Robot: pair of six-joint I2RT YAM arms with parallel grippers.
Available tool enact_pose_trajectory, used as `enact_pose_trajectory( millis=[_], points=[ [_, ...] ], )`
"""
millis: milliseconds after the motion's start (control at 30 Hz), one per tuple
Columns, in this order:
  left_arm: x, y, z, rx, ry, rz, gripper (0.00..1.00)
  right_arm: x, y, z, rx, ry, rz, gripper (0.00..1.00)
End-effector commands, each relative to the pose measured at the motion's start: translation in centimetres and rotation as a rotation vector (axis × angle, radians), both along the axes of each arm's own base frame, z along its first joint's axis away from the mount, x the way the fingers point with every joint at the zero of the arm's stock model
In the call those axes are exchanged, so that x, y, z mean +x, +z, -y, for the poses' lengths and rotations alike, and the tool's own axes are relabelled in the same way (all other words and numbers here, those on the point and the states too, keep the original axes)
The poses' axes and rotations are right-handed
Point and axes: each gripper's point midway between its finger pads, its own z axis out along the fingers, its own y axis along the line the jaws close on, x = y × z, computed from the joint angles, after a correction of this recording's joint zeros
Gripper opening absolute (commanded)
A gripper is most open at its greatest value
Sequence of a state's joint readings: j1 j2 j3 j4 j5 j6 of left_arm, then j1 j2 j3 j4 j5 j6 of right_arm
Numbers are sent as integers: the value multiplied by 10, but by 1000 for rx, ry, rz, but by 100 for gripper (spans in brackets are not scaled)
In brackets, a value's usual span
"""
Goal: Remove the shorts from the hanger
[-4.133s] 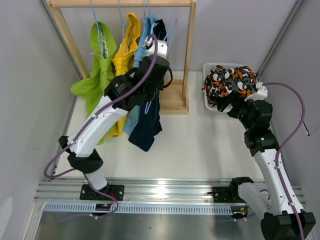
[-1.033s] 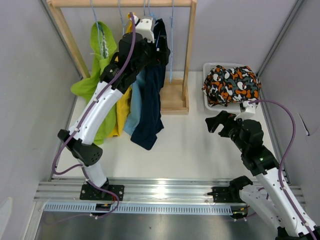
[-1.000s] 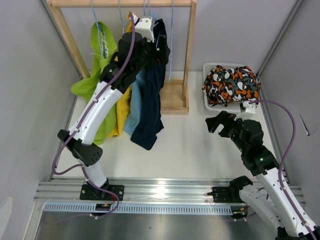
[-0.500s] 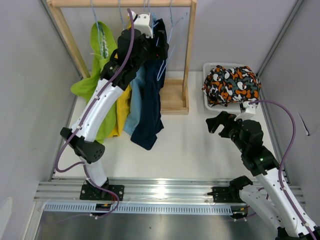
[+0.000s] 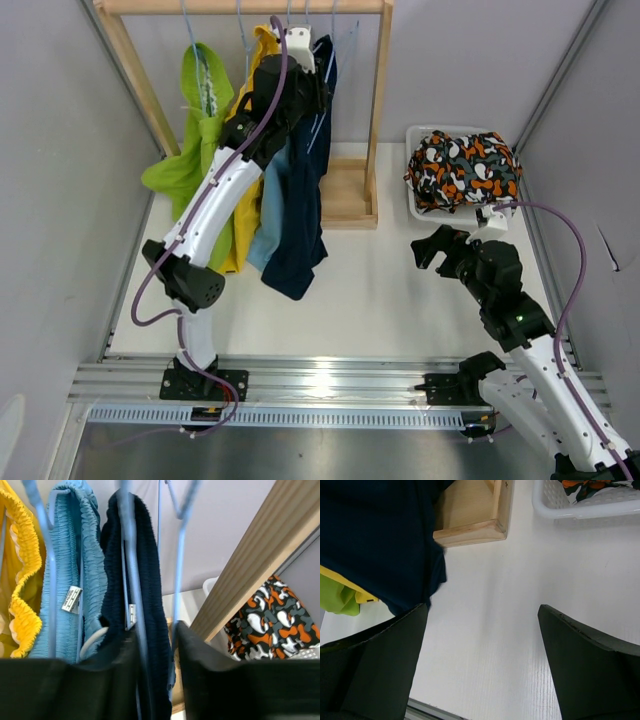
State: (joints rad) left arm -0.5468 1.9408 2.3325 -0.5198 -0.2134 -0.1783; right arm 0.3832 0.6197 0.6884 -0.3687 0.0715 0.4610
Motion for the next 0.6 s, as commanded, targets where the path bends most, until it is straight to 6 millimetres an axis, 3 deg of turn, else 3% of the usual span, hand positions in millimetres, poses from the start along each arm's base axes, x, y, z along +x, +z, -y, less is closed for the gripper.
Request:
enact_pose_trajectory(
  millis=[0, 67, 200, 300, 333, 433, 567],
  points=[
    [5, 39, -12, -51, 37, 98, 33, 5, 9, 0, -3, -3, 41, 99],
    [5, 42, -14, -60, 43, 103, 22, 5, 9, 0, -3, -5, 40, 99],
    [0, 47, -16, -62, 39, 108, 20, 6, 7, -1, -7, -2, 37, 99],
    [-5, 51, -17, -62, 25, 114, 46, 7, 6, -1, -10, 0, 36, 99],
    [-6, 50, -16, -61, 16, 115, 62, 8, 4, -2, -11, -1, 30, 99],
    [-11, 51, -16, -67, -4, 114, 79, 8, 3, -2, -13, 0, 29, 99],
    [-19, 58, -20, -91, -19, 127, 77, 7, 4, -1, -12, -2, 32, 99]
  ],
)
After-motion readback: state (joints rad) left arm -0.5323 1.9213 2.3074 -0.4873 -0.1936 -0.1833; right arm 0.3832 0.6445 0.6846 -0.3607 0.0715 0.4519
